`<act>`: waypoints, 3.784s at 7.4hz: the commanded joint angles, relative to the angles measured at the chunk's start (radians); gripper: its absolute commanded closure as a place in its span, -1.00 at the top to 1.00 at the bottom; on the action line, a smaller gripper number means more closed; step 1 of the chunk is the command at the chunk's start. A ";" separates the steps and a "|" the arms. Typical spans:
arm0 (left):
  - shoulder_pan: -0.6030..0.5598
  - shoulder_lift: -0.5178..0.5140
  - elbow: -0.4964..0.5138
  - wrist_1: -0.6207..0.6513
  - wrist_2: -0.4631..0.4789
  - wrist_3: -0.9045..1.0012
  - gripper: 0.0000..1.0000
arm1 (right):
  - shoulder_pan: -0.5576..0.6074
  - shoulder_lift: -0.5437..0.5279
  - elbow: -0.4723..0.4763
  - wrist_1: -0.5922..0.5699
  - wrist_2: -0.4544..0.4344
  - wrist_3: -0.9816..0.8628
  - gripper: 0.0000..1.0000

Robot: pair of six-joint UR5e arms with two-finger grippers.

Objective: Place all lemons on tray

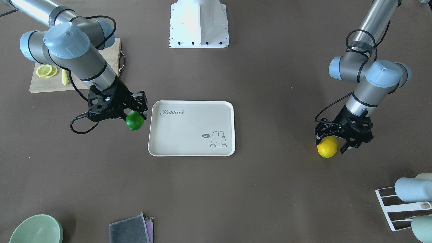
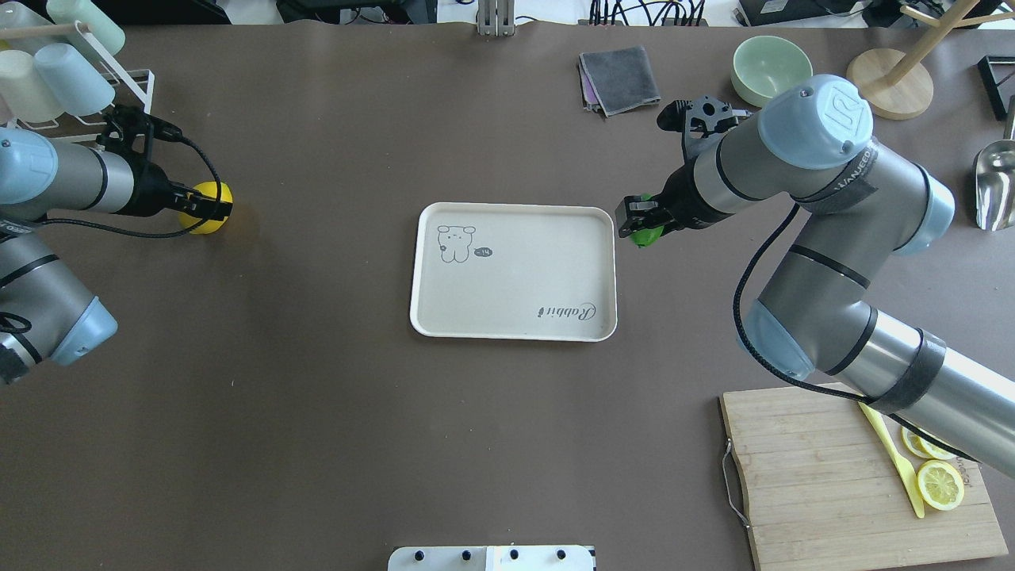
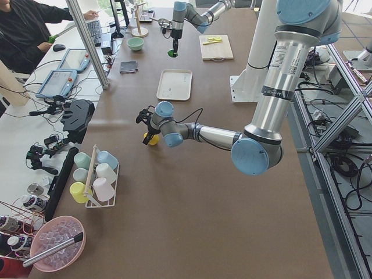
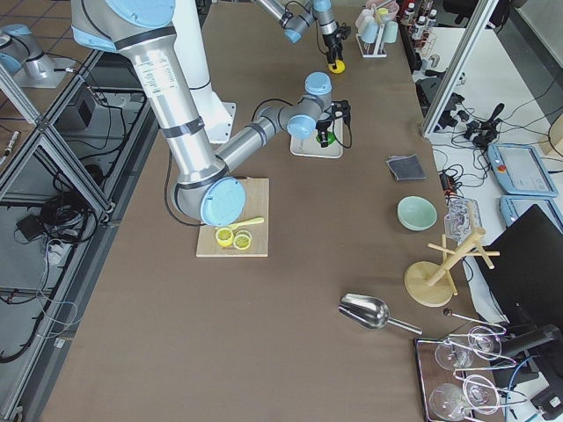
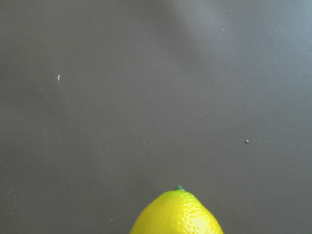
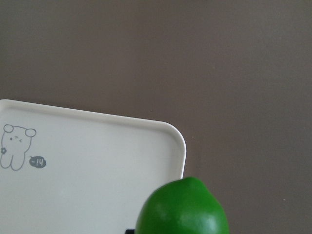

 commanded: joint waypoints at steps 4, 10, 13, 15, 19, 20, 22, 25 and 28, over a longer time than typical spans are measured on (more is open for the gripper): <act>-0.149 -0.078 -0.090 0.209 -0.272 -0.003 -1.00 | -0.010 0.009 -0.006 -0.001 -0.013 0.005 -1.00; 0.230 -0.339 -0.183 0.380 0.092 -0.523 -1.00 | -0.102 0.155 -0.106 -0.072 -0.134 0.082 -1.00; 0.338 -0.447 -0.055 0.377 0.231 -0.598 -1.00 | -0.116 0.204 -0.196 -0.066 -0.168 0.085 -1.00; 0.366 -0.450 -0.037 0.377 0.248 -0.596 -1.00 | -0.137 0.209 -0.204 -0.066 -0.169 0.100 -1.00; 0.363 -0.442 -0.071 0.380 0.248 -0.592 0.96 | -0.172 0.201 -0.206 -0.066 -0.186 0.134 0.99; 0.348 -0.442 -0.094 0.386 0.243 -0.587 0.96 | -0.172 0.199 -0.206 -0.066 -0.186 0.143 1.00; 0.258 -0.447 -0.196 0.532 0.167 -0.523 0.96 | -0.131 0.204 -0.189 -0.073 -0.166 0.139 1.00; 0.062 -0.363 -0.230 0.567 0.044 -0.188 0.96 | 0.066 0.079 -0.032 -0.127 -0.050 -0.141 1.00; -0.048 -0.133 -0.290 0.395 0.050 -0.109 0.96 | 0.180 -0.083 -0.002 -0.115 -0.019 -0.386 1.00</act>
